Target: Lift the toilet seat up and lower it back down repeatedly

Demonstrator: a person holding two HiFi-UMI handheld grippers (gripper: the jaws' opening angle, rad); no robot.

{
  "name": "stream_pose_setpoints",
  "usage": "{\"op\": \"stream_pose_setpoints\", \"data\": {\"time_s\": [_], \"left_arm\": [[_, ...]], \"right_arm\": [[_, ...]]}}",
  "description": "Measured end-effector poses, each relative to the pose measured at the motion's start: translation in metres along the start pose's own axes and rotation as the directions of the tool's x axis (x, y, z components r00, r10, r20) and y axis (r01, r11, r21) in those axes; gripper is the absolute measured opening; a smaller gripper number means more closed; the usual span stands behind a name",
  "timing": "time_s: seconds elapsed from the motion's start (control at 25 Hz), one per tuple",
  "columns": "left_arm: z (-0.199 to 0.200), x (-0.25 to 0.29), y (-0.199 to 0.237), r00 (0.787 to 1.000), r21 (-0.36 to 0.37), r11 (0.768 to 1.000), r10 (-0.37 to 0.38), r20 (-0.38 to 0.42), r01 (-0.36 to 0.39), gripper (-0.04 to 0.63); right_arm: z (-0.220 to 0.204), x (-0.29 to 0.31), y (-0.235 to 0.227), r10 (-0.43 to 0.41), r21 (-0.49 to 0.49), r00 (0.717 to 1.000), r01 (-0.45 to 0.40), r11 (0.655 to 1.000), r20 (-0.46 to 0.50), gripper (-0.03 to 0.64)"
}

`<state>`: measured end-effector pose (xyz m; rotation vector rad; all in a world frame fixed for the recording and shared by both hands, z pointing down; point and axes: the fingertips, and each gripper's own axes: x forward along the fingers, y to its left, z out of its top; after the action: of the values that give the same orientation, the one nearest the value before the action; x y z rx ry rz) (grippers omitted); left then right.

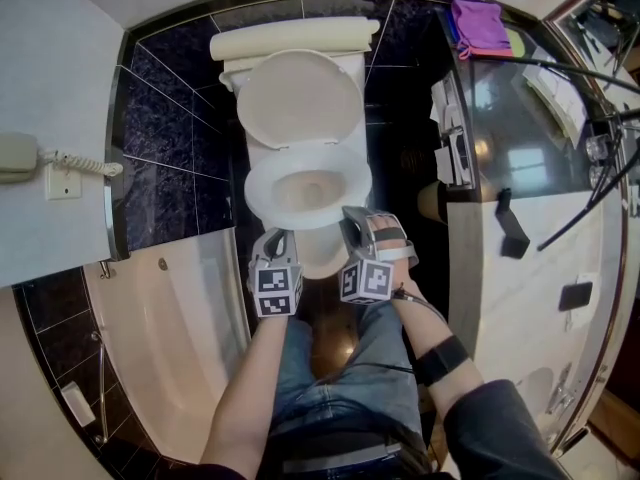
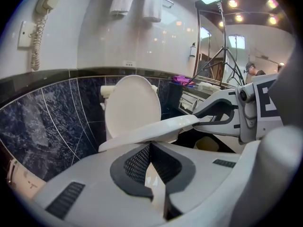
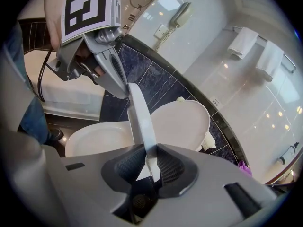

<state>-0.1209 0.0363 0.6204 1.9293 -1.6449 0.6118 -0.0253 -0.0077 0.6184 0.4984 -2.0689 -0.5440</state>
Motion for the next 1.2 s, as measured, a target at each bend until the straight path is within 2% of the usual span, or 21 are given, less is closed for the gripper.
{"op": "stream_pose_setpoints", "data": {"time_s": [0.36,0.56,0.6,0.72,0.88,1.2], "left_arm": [[-0.066,-0.009,-0.016,0.998,-0.044,0.999,-0.023,-0.055,0.021,-0.008],[-0.092,-0.005,-0.02,0.997,-0.03,0.999,-0.027,-0.066,0.026,-0.008],[-0.097,-0.004,-0.021,0.997,-0.032,0.999,-0.029,-0.069,0.027,-0.008],[-0.119,0.001,-0.023,0.995,-0.049,0.998,-0.034,-0.095,0.03,-0.008],[-0.163,0.006,-0.03,0.989,-0.063,0.997,-0.042,-0.142,0.033,-0.008],[-0.256,0.027,-0.041,0.972,-0.036,0.999,-0.045,-0.231,0.038,-0.009]], "right_arm": [[-0.022,-0.017,0.061,0.08,-0.018,0.996,-0.081,0.997,-0.036,0.097],[-0.035,-0.026,0.09,0.12,0.007,0.992,-0.119,0.993,-0.041,0.045],[-0.037,-0.028,0.094,0.117,0.024,0.992,-0.117,0.993,-0.036,0.018],[-0.048,-0.033,0.09,0.068,0.116,0.997,-0.064,0.991,-0.029,0.017],[-0.074,-0.023,0.074,-0.018,0.216,0.998,0.031,0.976,-0.065,0.018],[-0.108,0.03,0.068,-0.046,0.314,0.993,0.077,0.946,-0.105,0.02]]}}
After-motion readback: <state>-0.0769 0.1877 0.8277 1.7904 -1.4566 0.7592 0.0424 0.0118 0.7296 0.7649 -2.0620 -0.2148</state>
